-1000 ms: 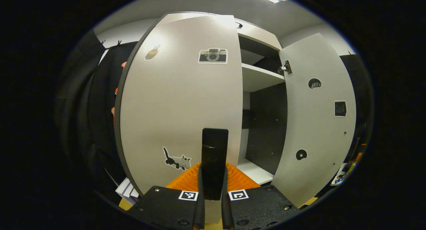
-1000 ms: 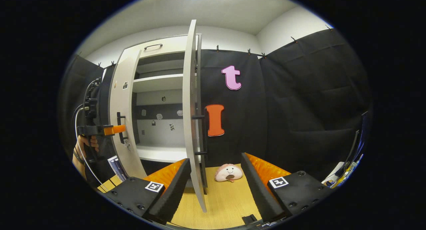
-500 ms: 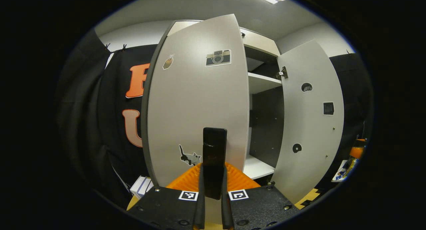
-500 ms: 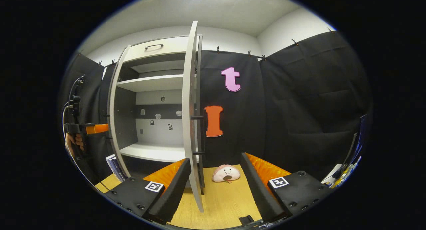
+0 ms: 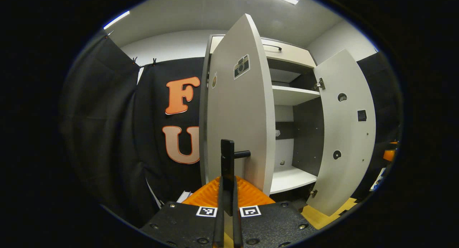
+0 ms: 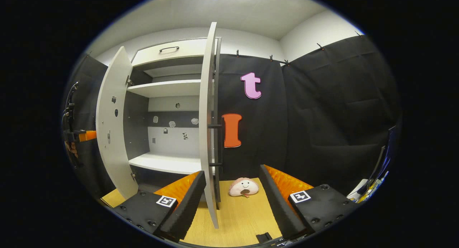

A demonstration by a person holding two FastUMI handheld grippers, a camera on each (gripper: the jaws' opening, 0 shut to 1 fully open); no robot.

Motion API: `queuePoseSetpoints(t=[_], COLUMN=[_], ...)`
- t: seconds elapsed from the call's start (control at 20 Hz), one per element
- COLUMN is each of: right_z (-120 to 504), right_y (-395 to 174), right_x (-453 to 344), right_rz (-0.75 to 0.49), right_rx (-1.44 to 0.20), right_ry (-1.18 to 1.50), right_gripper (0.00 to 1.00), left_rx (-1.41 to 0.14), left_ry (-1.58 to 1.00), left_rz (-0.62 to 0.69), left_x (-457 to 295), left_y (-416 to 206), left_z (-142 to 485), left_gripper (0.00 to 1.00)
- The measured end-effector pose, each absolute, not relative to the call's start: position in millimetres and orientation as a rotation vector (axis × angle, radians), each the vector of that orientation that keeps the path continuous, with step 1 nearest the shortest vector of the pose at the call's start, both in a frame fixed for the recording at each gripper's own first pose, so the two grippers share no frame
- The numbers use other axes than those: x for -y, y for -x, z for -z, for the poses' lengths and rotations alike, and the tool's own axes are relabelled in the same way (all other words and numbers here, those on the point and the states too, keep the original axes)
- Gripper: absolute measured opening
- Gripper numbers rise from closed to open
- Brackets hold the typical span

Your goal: Open the right door of the double-door shoe cabinet with the right hand, and open the left door with the left hand.

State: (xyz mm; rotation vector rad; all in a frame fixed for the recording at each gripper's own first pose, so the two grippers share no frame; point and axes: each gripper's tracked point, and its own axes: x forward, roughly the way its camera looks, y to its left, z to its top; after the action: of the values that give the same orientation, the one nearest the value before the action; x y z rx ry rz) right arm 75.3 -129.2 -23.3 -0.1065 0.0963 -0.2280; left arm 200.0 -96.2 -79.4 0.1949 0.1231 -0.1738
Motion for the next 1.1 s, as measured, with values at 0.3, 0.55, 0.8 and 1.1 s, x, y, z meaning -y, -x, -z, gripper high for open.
queuePoseSetpoints(t=[0.3, 0.55, 0.8, 1.1], right_z=[23, 23, 26, 21], right_y=[-75, -76, -72, -62], right_x=[123, 119, 117, 121], right_rz=[0.208, 0.192, 0.198, 0.216], right_rx=[-0.092, -0.096, -0.108, -0.106], right_ry=[0.086, 0.087, 0.093, 0.107], right_gripper=[0.92, 0.92, 0.92, 0.92], left_rx=[-0.11, -0.101, -0.094, -0.111], left_ry=[-0.22, -0.169, -0.183, -0.182], left_rz=[0.134, 0.121, 0.176, 0.142], left_x=[74, 67, 67, 63], left_y=[-204, -208, -208, -195], left_z=[75, 71, 72, 73], left_gripper=[0.05, 0.0, 0.0, 0.0])
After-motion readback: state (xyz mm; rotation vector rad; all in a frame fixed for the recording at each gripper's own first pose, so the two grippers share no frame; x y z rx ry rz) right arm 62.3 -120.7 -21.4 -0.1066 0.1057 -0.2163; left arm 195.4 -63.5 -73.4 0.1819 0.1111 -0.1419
